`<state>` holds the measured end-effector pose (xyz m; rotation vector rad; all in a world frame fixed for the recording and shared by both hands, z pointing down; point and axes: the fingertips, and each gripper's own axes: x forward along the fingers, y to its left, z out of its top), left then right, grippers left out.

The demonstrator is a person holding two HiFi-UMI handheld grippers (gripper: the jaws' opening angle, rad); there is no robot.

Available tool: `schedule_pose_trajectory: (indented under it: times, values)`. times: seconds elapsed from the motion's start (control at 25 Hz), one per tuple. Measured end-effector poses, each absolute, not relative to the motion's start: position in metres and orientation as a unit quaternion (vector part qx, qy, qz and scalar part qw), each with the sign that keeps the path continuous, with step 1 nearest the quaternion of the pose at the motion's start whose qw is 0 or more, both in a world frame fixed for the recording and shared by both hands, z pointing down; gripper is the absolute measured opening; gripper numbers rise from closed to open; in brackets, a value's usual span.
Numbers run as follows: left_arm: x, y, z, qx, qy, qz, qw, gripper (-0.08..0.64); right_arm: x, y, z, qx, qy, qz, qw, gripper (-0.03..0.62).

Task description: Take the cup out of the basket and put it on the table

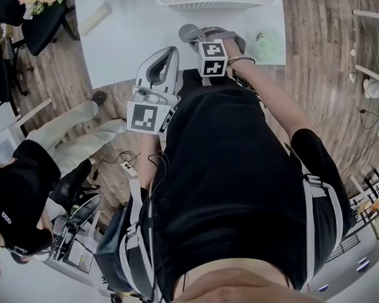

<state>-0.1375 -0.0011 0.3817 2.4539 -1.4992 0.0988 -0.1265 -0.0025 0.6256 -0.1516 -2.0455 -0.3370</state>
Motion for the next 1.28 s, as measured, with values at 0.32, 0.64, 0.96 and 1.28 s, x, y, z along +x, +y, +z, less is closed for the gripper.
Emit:
schedule_pose_trajectory:
  times: [0.32, 0.64, 0.96, 1.28]
  values:
    - [-0.137, -0.004, 0.378, 0.845, -0.519, 0.024, 0.126, 0.021, -0.124, -0.01, 0.611, -0.04, -0.858, -0.13, 0.495, 0.026]
    - [-0.128, -0.007, 0.378, 0.851, -0.509, 0.029, 0.126, 0.021, -0.122, -0.008, 0.596, -0.029, -0.868, -0.13, 0.479, 0.027]
    - [-0.123, -0.013, 0.382, 0.854, -0.504, 0.035, 0.125, 0.021, -0.12, -0.016, 0.545, 0.011, -0.902, -0.123, 0.414, 0.026]
    - [-0.12, -0.023, 0.381, 0.855, -0.502, 0.032, 0.124, 0.021, -0.114, -0.024, 0.48, 0.049, -0.942, -0.091, 0.319, 0.028]
